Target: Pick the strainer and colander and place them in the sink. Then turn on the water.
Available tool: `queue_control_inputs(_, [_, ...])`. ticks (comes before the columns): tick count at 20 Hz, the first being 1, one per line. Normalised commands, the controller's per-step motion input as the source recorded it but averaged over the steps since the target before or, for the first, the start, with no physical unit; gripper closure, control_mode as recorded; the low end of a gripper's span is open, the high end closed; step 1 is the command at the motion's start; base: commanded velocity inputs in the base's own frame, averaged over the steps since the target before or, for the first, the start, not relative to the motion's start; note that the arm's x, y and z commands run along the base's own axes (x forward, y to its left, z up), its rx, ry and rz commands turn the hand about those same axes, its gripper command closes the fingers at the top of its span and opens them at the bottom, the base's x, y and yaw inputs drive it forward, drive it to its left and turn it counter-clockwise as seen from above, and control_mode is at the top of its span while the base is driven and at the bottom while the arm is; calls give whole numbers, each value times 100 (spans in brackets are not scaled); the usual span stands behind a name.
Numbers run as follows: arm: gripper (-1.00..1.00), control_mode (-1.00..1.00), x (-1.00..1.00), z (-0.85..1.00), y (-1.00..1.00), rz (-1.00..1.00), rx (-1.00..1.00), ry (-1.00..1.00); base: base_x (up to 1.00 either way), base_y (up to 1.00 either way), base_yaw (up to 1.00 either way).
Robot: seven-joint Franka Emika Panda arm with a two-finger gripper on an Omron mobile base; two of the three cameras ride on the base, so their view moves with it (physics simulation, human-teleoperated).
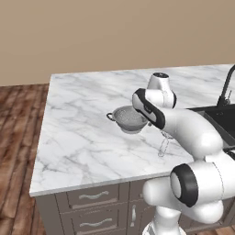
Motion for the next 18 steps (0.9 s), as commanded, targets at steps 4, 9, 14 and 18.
queue_control_inputs(4, [100,-100,-24,9,-23,0,0,-1,0,0,0])
queue_control_inputs(9, [100,-100,-15,3,-10,0,0,0,0,0,0])
queue_control_inputs(14, [100,-100,-10,0,-10,0,0,-1,0,0,0])
queue_control_inputs(18, [100,-100,-1,0,-7,0,0,0,0,0,0])
